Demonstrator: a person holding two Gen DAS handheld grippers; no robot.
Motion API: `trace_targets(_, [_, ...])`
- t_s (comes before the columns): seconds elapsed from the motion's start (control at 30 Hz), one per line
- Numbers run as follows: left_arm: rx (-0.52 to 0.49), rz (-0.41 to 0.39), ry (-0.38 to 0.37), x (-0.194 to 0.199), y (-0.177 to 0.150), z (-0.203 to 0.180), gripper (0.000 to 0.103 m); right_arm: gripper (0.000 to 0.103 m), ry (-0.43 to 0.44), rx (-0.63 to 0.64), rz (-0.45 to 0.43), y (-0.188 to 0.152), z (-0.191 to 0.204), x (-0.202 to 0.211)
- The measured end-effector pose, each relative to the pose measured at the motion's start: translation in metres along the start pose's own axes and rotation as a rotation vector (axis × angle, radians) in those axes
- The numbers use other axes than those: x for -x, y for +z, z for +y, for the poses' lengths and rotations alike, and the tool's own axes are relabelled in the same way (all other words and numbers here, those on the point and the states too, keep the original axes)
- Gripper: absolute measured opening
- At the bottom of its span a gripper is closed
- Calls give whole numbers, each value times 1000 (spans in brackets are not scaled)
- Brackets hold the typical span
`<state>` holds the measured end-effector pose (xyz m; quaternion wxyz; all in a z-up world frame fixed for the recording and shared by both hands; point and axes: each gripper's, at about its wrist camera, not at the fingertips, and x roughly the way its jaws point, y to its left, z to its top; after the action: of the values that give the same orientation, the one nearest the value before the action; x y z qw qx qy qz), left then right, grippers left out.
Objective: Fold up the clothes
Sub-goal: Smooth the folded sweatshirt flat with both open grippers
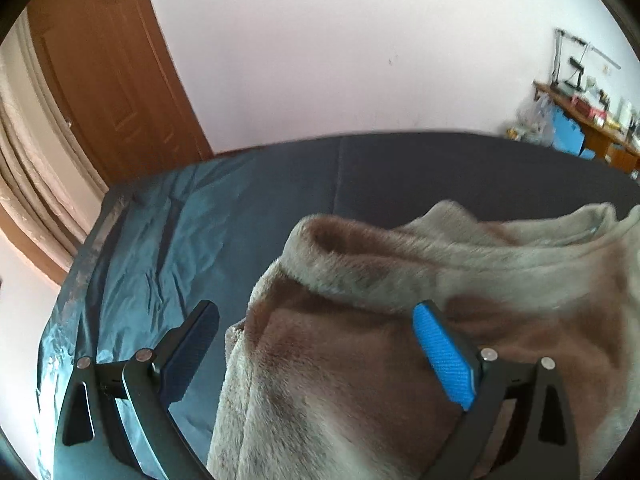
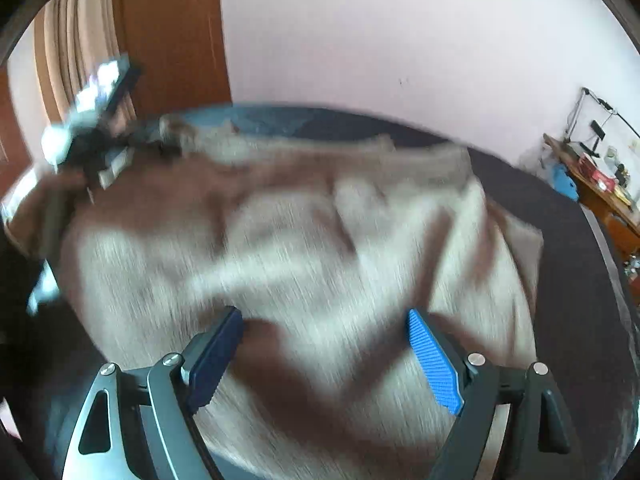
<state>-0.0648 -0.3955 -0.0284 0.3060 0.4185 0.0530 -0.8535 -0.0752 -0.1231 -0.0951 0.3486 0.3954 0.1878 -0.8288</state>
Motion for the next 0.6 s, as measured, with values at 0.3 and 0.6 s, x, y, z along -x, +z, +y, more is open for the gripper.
trace_targets(0.3, [-138,-32,-105,43,-26,-15,99,90,16,-69,-27,-2,1,-13])
trace_targets(0.6, [-143,-22,-87,68,-97,-14,102,92,32,-73,-44,-7,-10,-3])
